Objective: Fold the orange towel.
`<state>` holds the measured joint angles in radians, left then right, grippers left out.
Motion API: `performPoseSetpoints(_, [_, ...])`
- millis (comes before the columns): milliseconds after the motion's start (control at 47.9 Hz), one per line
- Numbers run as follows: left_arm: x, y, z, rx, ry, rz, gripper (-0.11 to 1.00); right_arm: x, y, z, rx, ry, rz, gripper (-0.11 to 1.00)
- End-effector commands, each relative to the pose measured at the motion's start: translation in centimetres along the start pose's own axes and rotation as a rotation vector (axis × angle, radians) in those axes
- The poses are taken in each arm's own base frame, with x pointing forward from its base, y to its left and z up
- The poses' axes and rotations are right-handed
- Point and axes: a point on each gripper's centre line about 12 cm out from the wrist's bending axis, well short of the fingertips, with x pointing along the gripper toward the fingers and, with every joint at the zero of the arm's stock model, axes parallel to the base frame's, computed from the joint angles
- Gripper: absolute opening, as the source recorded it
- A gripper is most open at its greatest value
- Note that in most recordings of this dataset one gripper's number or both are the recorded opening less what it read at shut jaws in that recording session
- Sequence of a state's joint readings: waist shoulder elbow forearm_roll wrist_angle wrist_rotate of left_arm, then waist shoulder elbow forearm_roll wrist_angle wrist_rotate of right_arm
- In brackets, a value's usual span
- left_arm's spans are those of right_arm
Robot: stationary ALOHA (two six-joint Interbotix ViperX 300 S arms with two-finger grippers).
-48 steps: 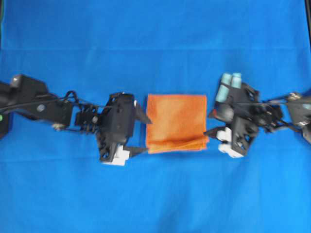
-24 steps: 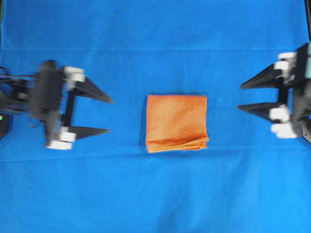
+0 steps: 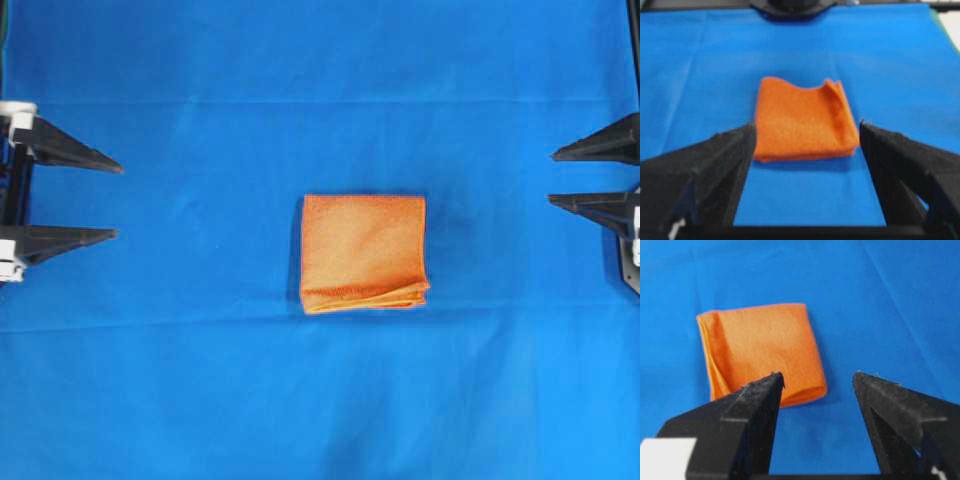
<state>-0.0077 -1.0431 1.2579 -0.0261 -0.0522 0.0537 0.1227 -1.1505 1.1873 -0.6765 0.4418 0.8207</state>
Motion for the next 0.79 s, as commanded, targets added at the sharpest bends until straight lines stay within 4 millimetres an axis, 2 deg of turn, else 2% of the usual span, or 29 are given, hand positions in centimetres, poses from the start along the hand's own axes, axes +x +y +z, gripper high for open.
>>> performPoseSetpoints(0, [-0.7, 0.4, -0.3, -0.006, -0.021, 0.026, 0.77, -0.1, -0.2, -0.1, 0.007, -0.017, -0.003, 0.62])
performPoseSetpoints(250, [-1.8, 0.6, -2.8, -0.012, -0.005, 0.039, 0.77, 0.7, -0.9, -2.9, 0.023, 0.007, -0.016, 0.62])
performPoseSetpoints(396, [-1.8, 0.6, -3.6, -0.021, 0.012, 0.041, 0.77, 0.9, -1.0, -3.1, 0.029, -0.007, -0.012, 0.62])
performPoseSetpoints(772, [-1.8, 0.5, -3.5, -0.022, 0.008, 0.039, 0.77, 0.9, -1.1, -3.1, 0.033, -0.006, -0.018, 0.62])
